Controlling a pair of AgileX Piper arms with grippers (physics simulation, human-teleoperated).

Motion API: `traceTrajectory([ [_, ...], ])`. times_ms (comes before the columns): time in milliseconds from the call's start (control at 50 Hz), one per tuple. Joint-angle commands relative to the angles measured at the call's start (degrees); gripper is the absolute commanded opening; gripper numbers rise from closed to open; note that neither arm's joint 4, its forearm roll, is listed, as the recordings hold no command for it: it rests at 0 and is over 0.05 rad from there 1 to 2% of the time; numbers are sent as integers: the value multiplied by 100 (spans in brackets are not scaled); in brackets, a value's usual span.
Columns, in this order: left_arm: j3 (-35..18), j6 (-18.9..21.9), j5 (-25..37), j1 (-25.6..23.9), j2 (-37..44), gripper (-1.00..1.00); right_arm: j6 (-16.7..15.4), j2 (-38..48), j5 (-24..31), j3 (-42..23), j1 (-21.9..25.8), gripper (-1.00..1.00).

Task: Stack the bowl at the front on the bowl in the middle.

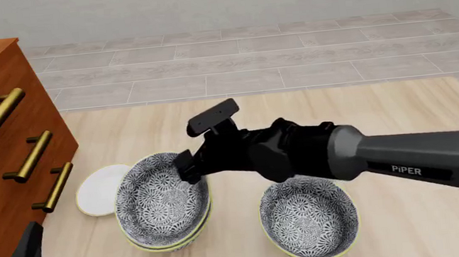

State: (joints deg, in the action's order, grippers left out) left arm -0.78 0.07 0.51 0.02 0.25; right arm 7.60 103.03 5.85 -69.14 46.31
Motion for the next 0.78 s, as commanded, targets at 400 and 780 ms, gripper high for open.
traceTrajectory([
  [400, 8, 2, -11, 8, 1, 100, -533, -2168, -606, 1586, -445, 100],
  [780, 8, 2, -10, 8, 2, 100, -1273, -4215, -2841, 3724, -1848, 100],
])
